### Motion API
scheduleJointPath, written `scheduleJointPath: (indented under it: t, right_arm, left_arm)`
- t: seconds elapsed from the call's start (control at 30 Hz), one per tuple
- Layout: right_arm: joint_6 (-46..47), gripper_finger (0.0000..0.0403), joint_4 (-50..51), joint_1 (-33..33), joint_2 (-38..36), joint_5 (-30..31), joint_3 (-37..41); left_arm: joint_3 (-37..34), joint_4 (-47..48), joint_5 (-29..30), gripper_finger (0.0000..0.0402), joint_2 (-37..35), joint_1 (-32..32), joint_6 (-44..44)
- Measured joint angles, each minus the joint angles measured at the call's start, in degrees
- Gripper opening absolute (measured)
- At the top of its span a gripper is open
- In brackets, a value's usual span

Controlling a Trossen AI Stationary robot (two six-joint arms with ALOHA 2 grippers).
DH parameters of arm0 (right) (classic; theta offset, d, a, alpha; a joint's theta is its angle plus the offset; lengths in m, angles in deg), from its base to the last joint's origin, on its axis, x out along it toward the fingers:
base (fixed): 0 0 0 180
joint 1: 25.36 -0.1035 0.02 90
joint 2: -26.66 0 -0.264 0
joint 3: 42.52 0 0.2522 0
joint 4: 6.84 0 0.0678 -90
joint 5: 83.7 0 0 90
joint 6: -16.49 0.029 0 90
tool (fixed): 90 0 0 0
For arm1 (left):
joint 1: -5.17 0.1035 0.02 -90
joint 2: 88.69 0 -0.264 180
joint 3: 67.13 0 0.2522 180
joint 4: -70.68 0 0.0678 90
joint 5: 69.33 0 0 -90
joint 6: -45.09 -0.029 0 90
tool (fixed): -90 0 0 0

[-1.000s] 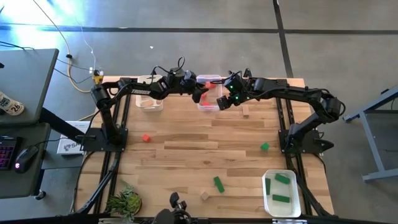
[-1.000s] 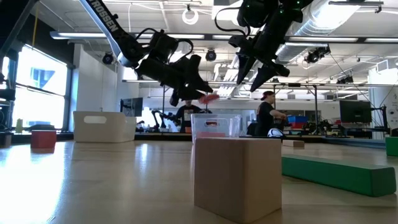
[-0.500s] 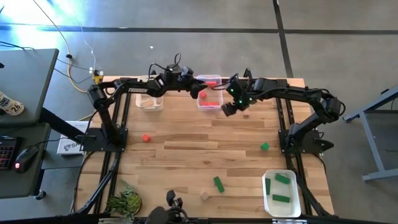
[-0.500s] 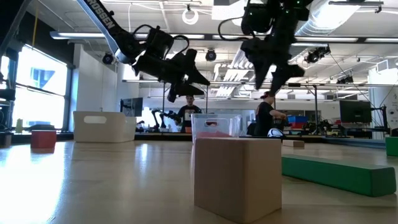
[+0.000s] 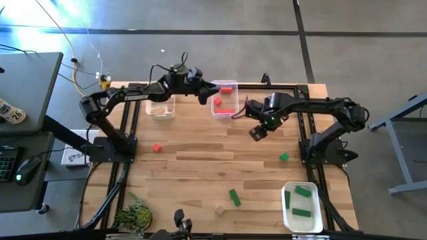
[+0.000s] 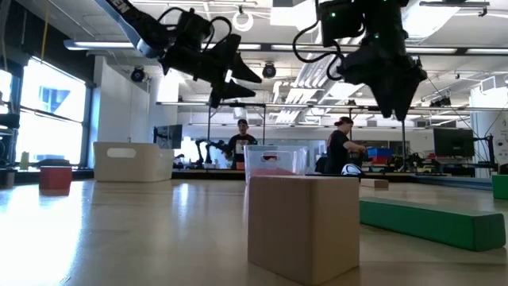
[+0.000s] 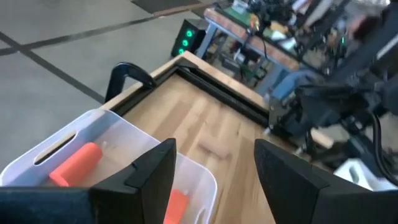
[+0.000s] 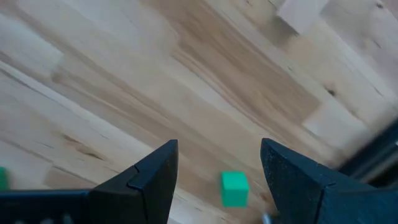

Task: Sort & place blocks by color
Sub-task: Put the green block into the bottom white bin

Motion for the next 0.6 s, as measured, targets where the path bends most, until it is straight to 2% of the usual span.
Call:
scheduleJointPath:
  t: [0.2,0.6]
  right_arm:
    - [4.36,0.0213,1.37,-4.83,0.00,2.41,1.73]
    - [16.11,0.0213,14.27,-15.57,0.00,5.74,6.18]
  left_arm:
    - [0.00,6.67,0.32,0.0205,-3.62,-2.72,-5.81]
    - [0.00,15.64,0.46,0.0204,-6.38,-6.88,-6.24]
